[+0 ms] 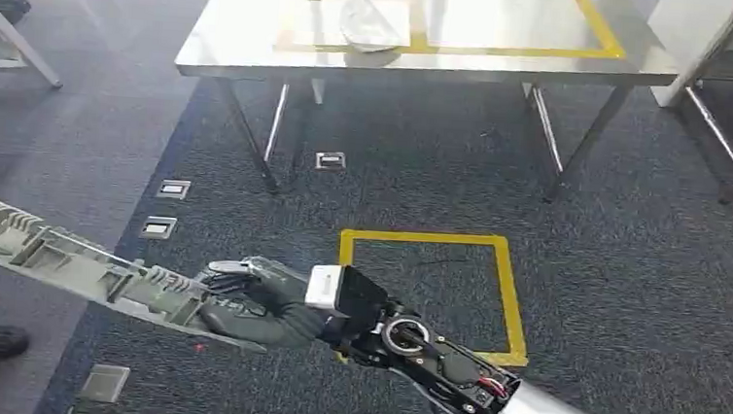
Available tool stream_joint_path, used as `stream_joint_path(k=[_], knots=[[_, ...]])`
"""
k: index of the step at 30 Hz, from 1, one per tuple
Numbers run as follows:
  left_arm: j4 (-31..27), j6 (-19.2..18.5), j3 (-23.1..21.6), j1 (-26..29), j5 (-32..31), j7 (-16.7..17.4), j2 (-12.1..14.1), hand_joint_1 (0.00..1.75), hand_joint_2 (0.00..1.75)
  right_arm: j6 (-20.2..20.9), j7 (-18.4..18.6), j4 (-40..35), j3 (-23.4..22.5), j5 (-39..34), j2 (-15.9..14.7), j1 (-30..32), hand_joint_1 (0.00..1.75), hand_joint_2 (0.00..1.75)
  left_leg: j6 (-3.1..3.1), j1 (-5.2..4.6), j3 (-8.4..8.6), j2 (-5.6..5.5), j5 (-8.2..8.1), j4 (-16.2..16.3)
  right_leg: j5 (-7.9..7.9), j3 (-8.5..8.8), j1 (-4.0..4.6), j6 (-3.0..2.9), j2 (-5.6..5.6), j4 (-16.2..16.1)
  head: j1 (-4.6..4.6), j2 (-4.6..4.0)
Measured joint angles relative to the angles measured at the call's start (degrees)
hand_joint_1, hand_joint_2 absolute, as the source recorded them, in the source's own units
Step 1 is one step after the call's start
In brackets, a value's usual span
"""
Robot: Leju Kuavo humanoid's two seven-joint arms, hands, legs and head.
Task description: Take the parts from the cabinet and place them on the table.
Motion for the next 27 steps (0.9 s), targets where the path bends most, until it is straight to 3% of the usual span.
stream_joint_path(k=[1,2,4,5,6,7,9,10,11,12,13,14,15,16,17,18,19,20,21,22,23,25,26,27], knots=[[-0.1,0.0,0.0,0.2,0.0,0.0,-0.8,0.0,1.75,0.0,0.0,0.3,-0.1,-0.1,-0.1,-0.2,1.75,1.75,1.57,1.1,4.2,-0.6,2.03,-7.4,0.42,0.21,0.39,-0.34,-0.45,-0.9,-0.74,0.0],[0.0,0.2,0.0,0.3,0.0,0.0,-0.5,0.0,1.75,0.1,-0.2,0.3,-0.1,-0.3,0.0,-1.0,1.75,1.75,1.49,1.31,6.82,-0.59,2.03,-11.5,-0.25,-0.8,0.66,-0.36,-0.6,0.7,-0.63,-0.02],[0.0,0.0,0.0,0.0,-0.1,0.0,-0.7,0.0,1.75,0.1,-0.5,0.5,-0.1,-0.3,-0.1,-1.3,1.75,1.75,0.48,1.98,7.69,0.79,2.14,-12.3,-3.39,-6.61,0.53,0.24,-0.66,10.2,-0.61,0.0],[0.0,0.0,0.0,0.0,-0.1,0.0,-0.9,0.0,1.75,0.1,-0.5,0.7,-0.3,-0.3,-0.1,-1.0,1.75,1.75,-0.33,2.35,7.88,1.05,1.57,-11.9,-4.01,-9.18,0.45,0.91,-0.69,14.3,-0.41,0.0],[0.0,-0.1,0.0,0.0,-0.1,0.0,-1.3,0.0,1.75,0.0,-0.4,0.9,-0.3,-0.3,-0.2,-0.8,1.75,1.75,-1.52,3.02,7.98,1.32,0.75,-10.9,-3.42,-10.47,0.29,1.56,-0.81,15.7,-0.28,0.0],[0.0,-0.1,0.0,0.0,-0.1,0.0,-1.5,0.0,1.75,-0.1,-0.4,1.1,-0.4,-0.3,-0.2,-0.7,1.75,1.75,-2.61,3.82,7.88,1.42,-0.23,-9.6,-1.63,-10.22,-0.1,2.37,-0.98,14.3,-0.22,0.0],[0.0,-0.2,0.0,-0.1,-0.1,0.0,-1.9,0.0,1.75,-0.4,-0.2,1.6,-0.6,-0.2,-0.4,-0.7,1.75,1.75,-5.43,6.0,6.72,1.54,-3.4,-4.5,3.41,-6.7,-1.53,4.45,-1.83,6.1,-0.13,0.0],[0.1,-0.1,0.0,-0.1,-0.1,0.1,-1.7,0.0,1.75,-0.5,-0.2,1.7,-0.6,-0.3,-0.5,-0.6,1.75,1.75,-6.69,6.42,5.42,1.47,-5.06,-1.3,0.73,-7.59,-0.91,5.51,-0.98,7.7,-0.17,0.0],[0.3,-0.1,0.0,-0.2,-0.1,0.2,-0.9,0.0,1.75,-0.4,-0.3,1.6,-0.7,-0.2,-0.3,-0.9,1.75,1.75,-7.44,6.44,3.5,1.42,-7.17,1.3,-0.73,-8.66,-0.97,4.8,-0.78,10.0,1.28,0.0],[0.2,-0.1,0.0,-0.3,-0.1,0.2,-1.0,0.0,1.75,-0.5,-0.3,1.5,-0.8,-0.2,-0.3,-0.6,1.75,1.75,-8.26,6.15,2.83,1.76,-8.58,2.5,-2.33,-9.69,-1.04,1.35,-0.44,12.2,1.01,0.0],[0.0,-0.2,0.0,-0.3,-0.3,0.3,-1.5,0.0,1.75,-0.6,-0.3,1.5,-1.0,-0.2,-0.2,-0.3,1.75,1.75,-8.38,6.19,3.12,1.75,-8.93,2.4,-3.16,-10.06,-1.09,0.31,-0.52,12.8,-0.22,0.0],[0.1,-0.3,0.0,-0.4,-0.3,0.3,-1.2,0.0,1.75,-0.6,-0.2,1.6,-0.9,-0.2,-0.2,-0.2,1.75,1.75,-8.44,6.09,3.58,1.62,-9.37,2.5,-3.57,-10.12,-1.09,-0.31,-0.42,13.0,-0.28,0.0],[0.0,-0.4,0.0,-0.4,-0.4,0.2,-1.2,0.0,1.75,-0.6,-0.3,1.6,-0.9,-0.1,-0.2,-0.2,1.75,1.75,-8.73,6.17,3.83,1.6,-9.56,2.4,-3.83,-9.59,-0.57,-0.62,0.11,13.3,-0.31,0.0],[0.0,-0.6,0.0,-0.6,-0.5,0.2,-1.3,0.0,1.75,-0.7,-0.3,1.6,-0.9,-0.1,-0.2,-0.2,1.75,1.75,-7.95,5.93,3.21,1.46,-10.77,4.5,-3.86,-9.16,-0.47,-1.52,0.01,13.0,-1.38,0.0],[0.0,-0.6,0.0,-0.5,-0.5,0.1,-1.1,0.0,1.75,-0.8,-0.3,1.6,-1.0,0.0,-0.2,-0.3,1.75,1.75,-6.57,5.45,0.46,1.36,-12.68,9.7,-3.95,-8.7,0.02,-1.71,-0.08,12.6,-1.63,0.0],[0.0,-0.7,0.0,-0.5,-0.6,0.0,-1.1,0.0,1.75,-0.9,-0.3,1.6,-1.0,0.1,-0.2,-0.2,1.75,1.75,-5.46,4.51,-3.11,1.31,-14.4,15.6,-3.96,-8.2,0.41,-1.77,-0.1,12.1,-1.85,0.0],[0.0,-0.8,0.0,-0.3,-0.7,-0.2,-1.1,0.0,1.75,-1.0,-0.3,1.6,-0.9,0.2,-0.2,-0.1,1.75,1.75,-4.57,3.49,-6.81,1.24,-16.24,21.4,-3.28,-7.69,0.84,-2.2,-0.37,11.7,-2.12,0.0],[0.0,-0.8,0.0,-0.2,-0.8,-0.4,-1.2,0.0,1.75,-1.0,-0.3,1.6,-0.9,0.2,-0.2,0.0,1.75,1.75,-3.62,2.54,-10.18,1.15,-17.39,26.2,-3.3,-7.04,1.44,-2.23,-0.5,11.1,-2.18,0.0],[0.0,-0.8,0.0,-0.1,-0.8,-0.5,-1.2,0.0,1.75,-1.1,-0.3,1.6,-0.9,0.3,-0.2,0.0,1.75,1.75,-2.46,1.64,-12.61,1.03,-16.68,28.2,-3.33,-6.29,2.09,-2.3,-0.18,10.5,-2.18,0.0],[0.0,-0.8,0.0,0.0,-0.8,-0.5,-1.2,0.0,1.75,-1.1,-0.3,1.6,-0.9,0.3,-0.2,0.0,1.75,1.75,-1.14,0.76,-13.37,0.85,-14.52,27.1,-3.45,-5.48,2.65,-2.47,0.19,9.9,-2.18,0.0],[0.0,-0.8,0.0,0.2,-0.9,-0.5,-1.2,0.0,1.75,-1.3,-0.3,1.6,-0.9,0.3,-0.2,0.0,1.75,1.75,0.45,-0.26,-12.99,0.54,-10.99,23.4,-3.58,-4.57,3.23,-2.68,0.54,9.2,-2.18,0.0],[0.0,-0.8,0.0,0.3,-1.0,-0.5,-1.1,0.0,1.75,-1.4,-0.3,1.6,-1.0,0.3,-0.2,0.0,1.75,1.75,3.69,-2.2,-10.95,-0.46,-3.35,13.1,-3.71,-2.88,3.91,-2.88,1.25,7.8,-2.2,0.0],[0.0,-0.8,0.0,0.6,-1.0,-0.5,-0.6,0.0,1.75,-1.4,-0.3,1.6,-1.0,0.3,-0.3,0.0,1.75,1.75,5.28,-3.41,-10.39,-1.54,-0.29,9.0,-3.78,-2.85,3.99,-2.86,1.55,7.2,-2.18,0.0],[0.0,-0.8,0.0,0.7,-1.0,-0.5,-0.9,0.0,1.75,-1.4,-0.3,1.6,-0.9,0.4,-0.3,0.2,1.75,1.75,5.28,-3.66,-10.09,-1.9,0.22,7.3,-4.09,-2.47,4.71,-2.95,2.23,7.2,-2.34,0.0]])
